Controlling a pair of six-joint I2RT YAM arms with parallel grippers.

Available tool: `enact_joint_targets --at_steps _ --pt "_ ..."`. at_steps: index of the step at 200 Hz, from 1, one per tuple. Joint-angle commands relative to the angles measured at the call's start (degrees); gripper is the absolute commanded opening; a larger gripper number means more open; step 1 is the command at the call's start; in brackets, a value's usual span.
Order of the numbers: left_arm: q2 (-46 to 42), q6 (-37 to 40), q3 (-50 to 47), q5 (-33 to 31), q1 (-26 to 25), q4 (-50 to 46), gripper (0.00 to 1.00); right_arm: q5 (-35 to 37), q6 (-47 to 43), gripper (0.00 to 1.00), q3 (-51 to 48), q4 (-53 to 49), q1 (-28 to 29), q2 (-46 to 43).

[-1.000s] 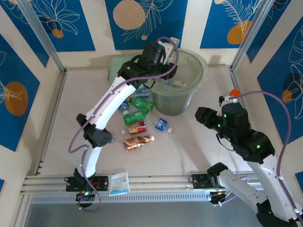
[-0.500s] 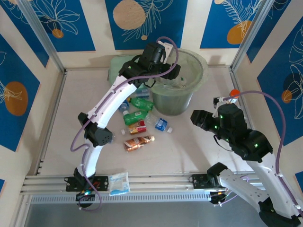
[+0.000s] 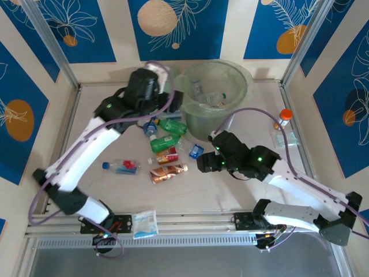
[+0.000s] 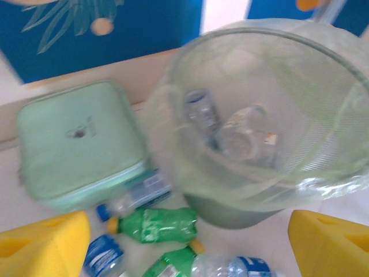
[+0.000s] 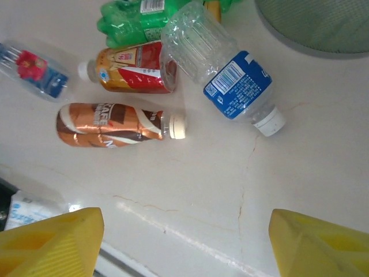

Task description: Put the plastic bottles in the bin

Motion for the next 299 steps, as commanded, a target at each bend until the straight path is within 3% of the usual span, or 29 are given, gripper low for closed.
enact_joint_targets --at_steps 1,33,84,158,243,299 --pt "-5.8 -7.5 -9.9 -2.3 5.2 -1.0 0.89 3.0 -3.8 0.78 1.4 5.3 1.0 4.4" --pt "-13.2 -14.0 -23.5 4.8 13.0 -1.8 0.88 7.1 -9.8 0.78 3.6 7.4 1.6 13.5" --pt "-16.0 -16.3 -33.9 9.0 13.9 0.2 0.87 9.2 -15.9 0.77 6.8 10.7 2.7 24.9" --pt "-16.4 -17.1 -37.1 11.7 13.9 2.3 0.86 19.5 -20.4 0.78 10.4 16.7 0.4 38.3" --pt "-16.4 -16.8 -37.9 12.1 13.9 2.8 0.86 16.9 -23.0 0.78 10.1 19.8 -1.7 43.6" --pt "-16.5 -16.5 -37.6 11.7 13.9 2.6 0.86 14.0 -20.7 0.73 9.2 19.2 -0.5 44.9"
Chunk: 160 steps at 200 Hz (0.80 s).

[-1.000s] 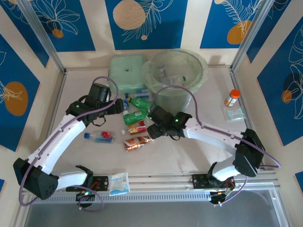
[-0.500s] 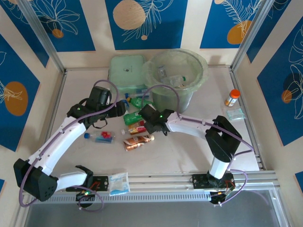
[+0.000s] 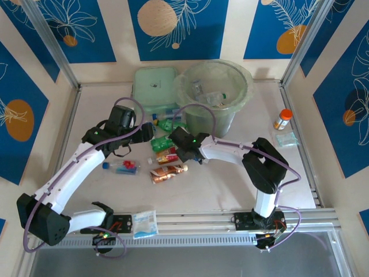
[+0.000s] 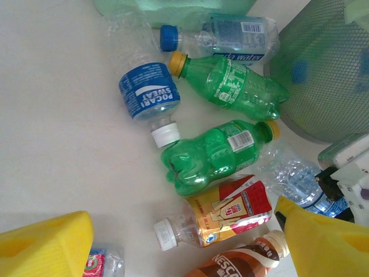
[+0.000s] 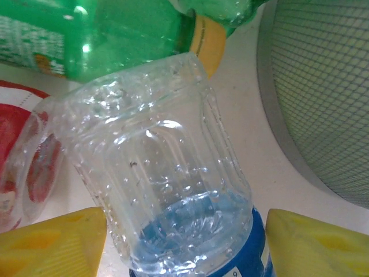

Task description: Put the plastic bottles in the bin

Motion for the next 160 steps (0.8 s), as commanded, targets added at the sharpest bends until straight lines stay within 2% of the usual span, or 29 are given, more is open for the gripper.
enact_joint_targets --at_steps 1,103,160 --pt "-1.2 0.3 -0.3 0.6 0.3 0.0 0.86 -2.5 1.4 0.73 -0.3 -0.2 1.0 0.9" --pt "-1.2 0.5 -0.8 0.9 0.3 0.4 0.86 -5.0 11.2 0.75 -7.0 -5.3 3.7 -5.0" --pt "-1.0 0.5 -1.1 1.0 0.3 0.6 0.86 -4.8 13.7 0.61 -8.1 -4.6 3.6 -7.3"
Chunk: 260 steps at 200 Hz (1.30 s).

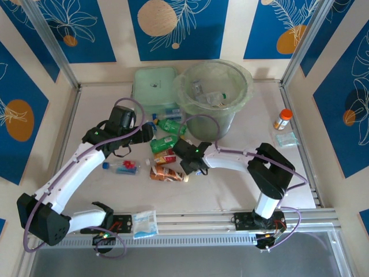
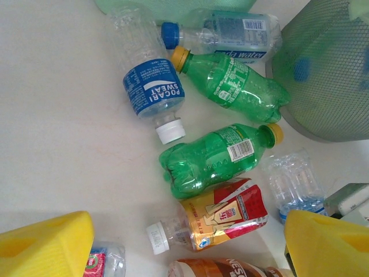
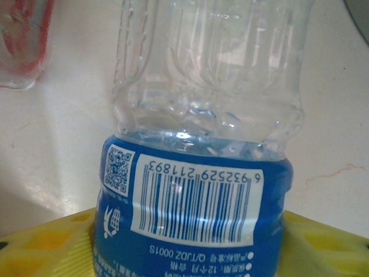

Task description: Put the plastic bottles in the bin

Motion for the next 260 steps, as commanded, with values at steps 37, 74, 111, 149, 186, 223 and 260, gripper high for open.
enact_joint_targets --at_steps 37,74,111,149,186,223,260 --pt "-0.8 0.6 -0.5 1.0 0.3 0.5 0.86 0.7 3.4 0.57 -0.3 -2.3 1.6 -6.1" --pt "-0.1 1.0 -0.2 1.0 0.3 0.5 0.85 2.8 6.6 0.55 1.0 -9.0 5.4 -12.9" --pt "0.4 1.0 -0.3 1.3 0.3 0.8 0.85 8.1 9.0 0.54 6.3 -17.5 11.0 -22.3" --pt "1.0 0.9 -0.5 1.8 0.3 1.4 0.85 11.8 6.0 0.53 14.0 -18.0 11.7 -31.2" --pt "1.4 1.1 -1.2 2.4 0.2 1.3 0.84 11.1 2.7 0.53 22.4 -16.2 4.5 -33.9" --pt "1.5 1.2 -1.5 3.1 0.2 1.1 0.84 1.9 3.3 0.53 32.6 -17.0 -9.7 -30.1" --pt "1.6 1.5 -1.1 3.6 0.2 1.0 0.84 -5.1 3.2 0.54 45.4 -21.9 -20.5 -19.4"
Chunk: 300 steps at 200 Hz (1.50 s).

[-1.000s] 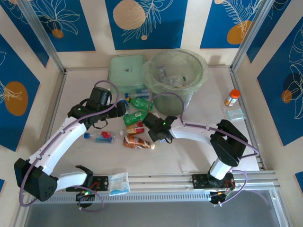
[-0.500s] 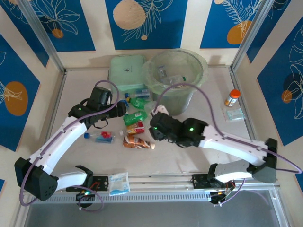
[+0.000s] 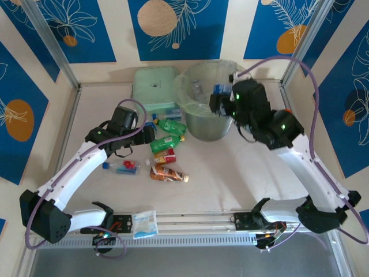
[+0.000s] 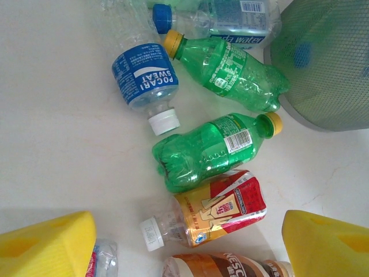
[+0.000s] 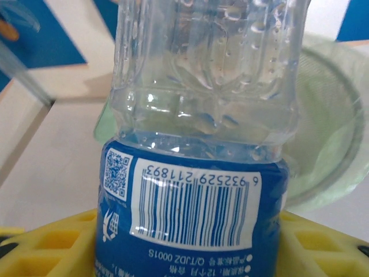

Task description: Put the plastic bottles in the bin

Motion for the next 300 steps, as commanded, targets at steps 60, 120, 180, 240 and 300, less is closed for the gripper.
enact_joint_targets --at_steps 60,120,180,240,300 --pt "0.0 1.6 -1.4 1.9 0.2 0.2 0.84 -12.6 -4.0 0.54 14.1 -4.7 -13.2 17.2" --pt "1.1 1.2 -1.8 2.3 0.2 1.2 0.83 -12.6 -6.6 0.54 17.8 -7.5 -16.7 24.6" --pt "1.1 1.6 -2.0 1.9 0.2 1.1 0.83 -10.6 -8.4 0.6 18.2 -7.7 -17.5 28.1" --pt "1.1 1.6 -2.5 1.7 0.2 1.1 0.83 -7.5 -7.5 0.68 15.1 -7.4 -18.0 26.2" --pt "1.2 1.3 -2.6 1.3 0.1 0.5 0.84 -6.7 -6.1 0.8 15.3 -6.6 -17.3 21.9"
